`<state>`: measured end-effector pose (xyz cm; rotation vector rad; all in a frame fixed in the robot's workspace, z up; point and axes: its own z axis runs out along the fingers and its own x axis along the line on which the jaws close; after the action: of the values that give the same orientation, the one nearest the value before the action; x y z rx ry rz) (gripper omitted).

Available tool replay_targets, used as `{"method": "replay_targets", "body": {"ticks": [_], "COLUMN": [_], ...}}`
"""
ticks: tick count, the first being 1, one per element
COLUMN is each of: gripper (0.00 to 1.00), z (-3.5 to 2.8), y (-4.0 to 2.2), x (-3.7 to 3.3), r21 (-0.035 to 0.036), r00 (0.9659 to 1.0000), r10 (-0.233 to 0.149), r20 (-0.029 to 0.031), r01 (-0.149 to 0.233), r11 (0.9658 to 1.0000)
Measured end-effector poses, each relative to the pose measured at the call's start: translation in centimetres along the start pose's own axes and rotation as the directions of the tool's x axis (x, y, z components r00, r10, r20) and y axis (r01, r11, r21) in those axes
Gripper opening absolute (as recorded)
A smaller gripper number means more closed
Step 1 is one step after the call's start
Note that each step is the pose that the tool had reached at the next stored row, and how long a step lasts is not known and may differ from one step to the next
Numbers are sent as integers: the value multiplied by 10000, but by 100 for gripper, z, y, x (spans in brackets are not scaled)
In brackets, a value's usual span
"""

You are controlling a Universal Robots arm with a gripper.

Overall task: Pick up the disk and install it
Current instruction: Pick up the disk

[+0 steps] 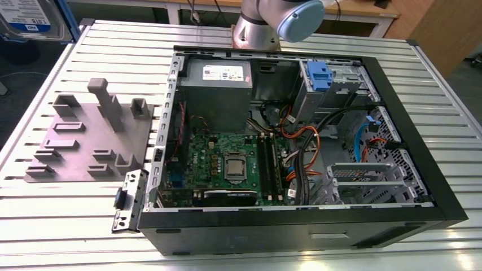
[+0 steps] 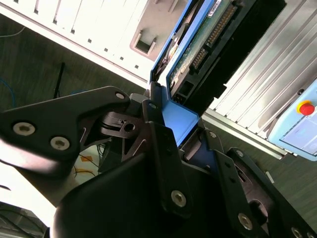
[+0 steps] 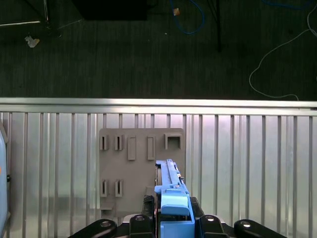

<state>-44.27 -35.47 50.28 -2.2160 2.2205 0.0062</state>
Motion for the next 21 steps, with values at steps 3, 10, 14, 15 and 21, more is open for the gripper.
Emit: {"method": "replay_targets", "body": {"ticks": [3,10,14,15,21], "gripper": [36,36,36,36,36], "z": [0,0,-1,-1,-1], "y": [-40,-98,-99,-100,-100], "x": [0,16,87,100,107], "r21": [0,0,-1,-1,-1], "r00": [10000,10000,10000,10000,10000], "r10": [0,0,0,0,0], "r20": [0,0,-1,-1,0], "r01": [0,0,0,0,0], "r11": [10000,10000,10000,10000,10000]}}
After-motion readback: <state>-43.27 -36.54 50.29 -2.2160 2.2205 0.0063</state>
